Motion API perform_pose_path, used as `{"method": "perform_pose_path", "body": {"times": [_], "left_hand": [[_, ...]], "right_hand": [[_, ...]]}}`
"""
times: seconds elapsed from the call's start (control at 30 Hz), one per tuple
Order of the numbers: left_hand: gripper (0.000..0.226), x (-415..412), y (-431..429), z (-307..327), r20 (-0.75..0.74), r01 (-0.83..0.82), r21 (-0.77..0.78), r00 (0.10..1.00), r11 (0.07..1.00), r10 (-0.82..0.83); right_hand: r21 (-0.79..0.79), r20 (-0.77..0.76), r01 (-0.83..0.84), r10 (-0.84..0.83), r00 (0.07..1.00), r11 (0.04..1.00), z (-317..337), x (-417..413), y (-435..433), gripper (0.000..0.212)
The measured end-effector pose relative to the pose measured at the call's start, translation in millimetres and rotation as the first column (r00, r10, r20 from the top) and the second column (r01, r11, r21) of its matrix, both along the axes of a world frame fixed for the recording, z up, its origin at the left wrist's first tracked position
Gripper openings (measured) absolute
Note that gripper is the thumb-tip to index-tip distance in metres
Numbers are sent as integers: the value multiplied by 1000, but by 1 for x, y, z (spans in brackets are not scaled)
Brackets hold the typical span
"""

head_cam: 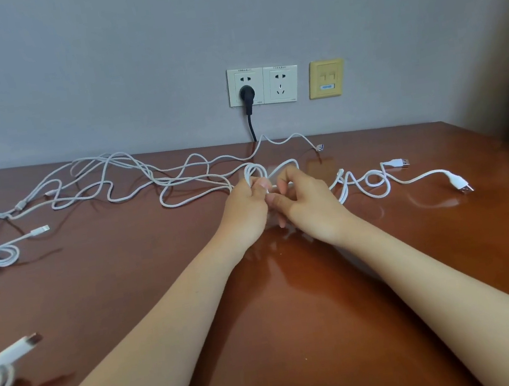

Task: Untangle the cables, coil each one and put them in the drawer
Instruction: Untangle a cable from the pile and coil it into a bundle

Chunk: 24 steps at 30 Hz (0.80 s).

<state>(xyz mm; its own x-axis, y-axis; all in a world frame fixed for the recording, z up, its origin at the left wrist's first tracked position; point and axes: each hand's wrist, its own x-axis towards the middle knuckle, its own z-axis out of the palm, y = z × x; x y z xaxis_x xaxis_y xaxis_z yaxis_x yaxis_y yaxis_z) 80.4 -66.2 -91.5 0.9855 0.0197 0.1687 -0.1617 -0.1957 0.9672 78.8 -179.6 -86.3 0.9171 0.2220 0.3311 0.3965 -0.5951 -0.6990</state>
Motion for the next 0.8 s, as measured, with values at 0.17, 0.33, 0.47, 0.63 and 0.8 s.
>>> {"method": "perform_pose_path", "body": {"times": [0.17, 0.33, 0.47, 0.63, 0.8], "left_hand": [[25, -7, 0, 11, -127, -9, -523, 990, 852, -67], [24, -7, 1, 15, -207, -125, -703, 978, 700, -33], [26, 0, 5, 14, -187, -139, -808, 982, 573, -25], [35, 7, 18, 16, -170, -111, -824, 984, 555, -56], [38, 9, 31, 17, -194, -137, -824, 980, 550, -48]], "right_hand": [[-5, 26, -27, 27, 999, 1000, -2, 2, 1, 28], [-209, 104, -14, 36, 994, 978, -1, 0, 1, 18], [-260, 130, -10, 45, 990, 965, 3, -1, -2, 13], [-368, 139, -48, 106, 985, 929, 2, -4, -3, 19], [-424, 218, -28, 133, 967, 905, 2, -2, -5, 16]]}}
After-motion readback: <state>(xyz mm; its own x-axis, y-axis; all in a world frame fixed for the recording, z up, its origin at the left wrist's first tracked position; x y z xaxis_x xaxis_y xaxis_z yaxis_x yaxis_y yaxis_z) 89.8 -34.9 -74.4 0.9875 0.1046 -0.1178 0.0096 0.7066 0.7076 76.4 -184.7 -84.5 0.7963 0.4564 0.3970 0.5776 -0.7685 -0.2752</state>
